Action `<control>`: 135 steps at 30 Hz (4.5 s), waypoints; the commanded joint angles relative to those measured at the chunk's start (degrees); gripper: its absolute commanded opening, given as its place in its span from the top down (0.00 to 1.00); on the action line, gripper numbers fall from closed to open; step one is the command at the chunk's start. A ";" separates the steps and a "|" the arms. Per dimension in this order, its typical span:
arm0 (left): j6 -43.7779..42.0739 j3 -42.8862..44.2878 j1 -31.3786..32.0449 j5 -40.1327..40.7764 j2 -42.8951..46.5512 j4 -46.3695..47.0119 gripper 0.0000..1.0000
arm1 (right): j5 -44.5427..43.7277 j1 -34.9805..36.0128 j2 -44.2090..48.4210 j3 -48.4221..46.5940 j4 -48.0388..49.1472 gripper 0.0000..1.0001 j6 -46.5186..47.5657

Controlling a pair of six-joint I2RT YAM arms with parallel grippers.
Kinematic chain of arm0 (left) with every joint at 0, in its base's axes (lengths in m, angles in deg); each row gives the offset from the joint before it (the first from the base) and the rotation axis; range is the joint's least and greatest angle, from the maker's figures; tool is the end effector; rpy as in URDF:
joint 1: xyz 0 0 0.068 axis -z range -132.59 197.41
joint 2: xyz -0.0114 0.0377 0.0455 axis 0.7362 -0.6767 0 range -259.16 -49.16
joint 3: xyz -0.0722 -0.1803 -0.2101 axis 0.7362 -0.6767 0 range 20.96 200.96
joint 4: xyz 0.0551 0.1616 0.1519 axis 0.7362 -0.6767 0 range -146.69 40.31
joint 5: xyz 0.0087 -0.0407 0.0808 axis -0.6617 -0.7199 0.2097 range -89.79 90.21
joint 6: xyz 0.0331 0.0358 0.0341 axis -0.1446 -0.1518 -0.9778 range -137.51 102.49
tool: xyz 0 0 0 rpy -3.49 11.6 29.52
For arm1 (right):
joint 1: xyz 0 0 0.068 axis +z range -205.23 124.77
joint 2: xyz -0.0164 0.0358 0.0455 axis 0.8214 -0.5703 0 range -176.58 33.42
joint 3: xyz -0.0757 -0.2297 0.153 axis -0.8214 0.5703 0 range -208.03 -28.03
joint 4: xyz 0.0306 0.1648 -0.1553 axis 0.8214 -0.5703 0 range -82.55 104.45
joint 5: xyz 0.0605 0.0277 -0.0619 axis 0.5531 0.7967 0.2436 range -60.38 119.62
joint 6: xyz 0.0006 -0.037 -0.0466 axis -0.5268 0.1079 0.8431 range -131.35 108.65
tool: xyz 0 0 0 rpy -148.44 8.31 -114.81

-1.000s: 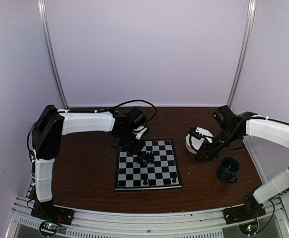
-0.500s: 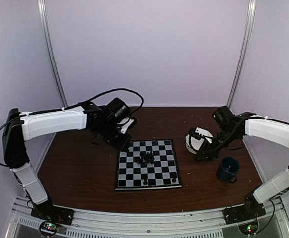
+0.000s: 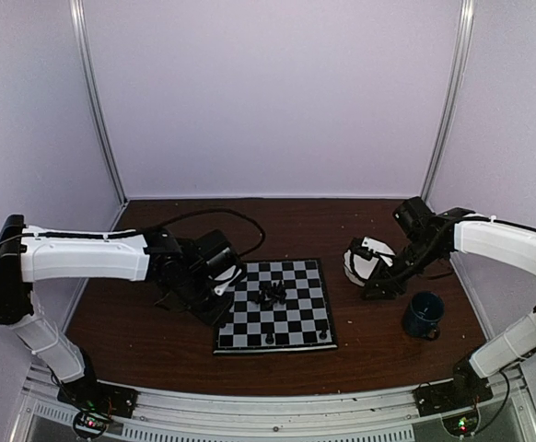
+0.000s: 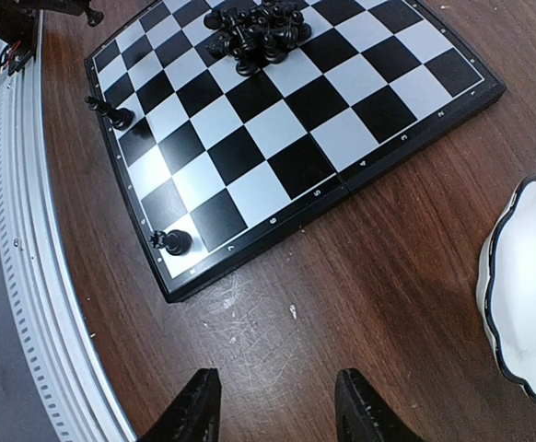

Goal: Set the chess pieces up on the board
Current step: Place the rook at h8, then pick up the pawn from the chessboard.

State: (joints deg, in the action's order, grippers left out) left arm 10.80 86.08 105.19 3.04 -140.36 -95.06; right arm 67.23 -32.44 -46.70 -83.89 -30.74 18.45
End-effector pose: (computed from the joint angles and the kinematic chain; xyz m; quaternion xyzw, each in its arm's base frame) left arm 0.1498 -0.2339 0.2416 0.2471 0.9552 -0.0922 0.1344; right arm 0.1981 0.1121 0.2542 -0.4642 0.8096 0.3063 0.1879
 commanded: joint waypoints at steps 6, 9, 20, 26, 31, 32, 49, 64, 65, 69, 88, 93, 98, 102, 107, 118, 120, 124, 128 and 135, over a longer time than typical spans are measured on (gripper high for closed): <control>2.15 -1.63 2.49 -2.47 -1.65 4.43 0.94 | 0.54 -0.20 -0.30 0.31 0.19 0.55 0.26; 2.15 -1.81 2.58 -2.29 -2.45 4.41 0.95 | 0.54 -0.20 -0.31 0.37 0.23 0.55 0.28; 3.12 -3.57 2.78 -2.83 -3.96 4.41 0.95 | 0.63 -0.20 -0.56 0.31 0.17 0.55 0.34; 3.41 -4.29 2.83 -2.83 -4.15 4.91 0.95 | 0.80 -0.20 -0.65 0.36 0.11 0.55 0.34; 3.28 -3.92 2.84 -2.83 -4.64 5.59 0.95 | 0.72 -0.20 -0.66 0.39 0.15 0.55 0.34; 3.24 -3.83 2.86 -2.83 -4.73 5.63 0.95 | 0.65 -0.20 -0.66 0.40 0.13 0.55 0.34; 2.62 -3.20 2.86 -2.23 -5.81 4.75 0.80 | 0.78 -0.20 -0.61 0.40 0.02 0.55 0.36; -8.89 12.96 0.53 5.31 0.55 -6.19 0.48 | 2.38 -0.11 -4.80 -10.56 -6.52 0.55 2.07; -10.70 14.13 -0.72 5.83 0.66 -6.22 0.47 | 2.39 -0.04 -6.16 -12.63 -6.99 0.55 2.03; -14.29 18.31 -8.19 2.78 0.02 -3.52 0.45 | 0.70 2.04 -11.82 -20.62 -8.45 0.56 1.16; -12.54 9.17 -30.74 -8.88 -0.49 19.11 0.51 | -15.86 20.34 -49.13 -63.08 -14.50 0.64 -4.00; -12.26 9.01 -31.23 -9.18 1.52 19.09 0.51 | -16.18 21.72 -56.35 -71.46 -16.78 0.63 -5.17; -12.06 8.97 -31.37 -9.53 2.16 18.89 0.51 | -15.91 22.60 -57.90 -71.93 -17.15 0.60 -5.05; -11.59 9.06 -31.90 -10.41 2.00 18.90 0.51 | -15.40 22.79 -58.14 -70.91 -16.92 0.58 -4.93; -11.36 9.00 -32.11 -10.73 1.82 18.90 0.51 | -13.67 23.08 -58.88 -71.08 -16.67 0.58 -5.18; -10.89 9.06 -32.83 -11.93 1.12 18.91 0.52 | -14.41 23.70 -61.98 -75.09 -16.60 0.69 -6.99; -10.75 9.13 -33.06 -12.54 0.94 18.92 0.51 | -14.12 23.71 -62.22 -75.05 -16.78 0.74 -6.92; -10.48 9.14 -33.55 -13.33 0.76 19.01 0.51 | -13.47 23.71 -62.24 -74.84 -17.03 0.91 -6.69; -10.40 9.07 -33.87 -13.70 0.59 19.11 0.52 | -13.41 23.71 -61.55 -74.98 -16.77 0.96 -6.71; -10.39 9.06 -34.05 -14.81 -0.47 19.37 0.52 | -15.55 23.33 -54.80 -72.61 -16.80 0.98 -6.25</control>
State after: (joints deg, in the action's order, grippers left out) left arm -0.02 94.89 71.75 -10.18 -139.62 -78.16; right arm 53.32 -8.97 -107.77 -157.22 -47.24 12.22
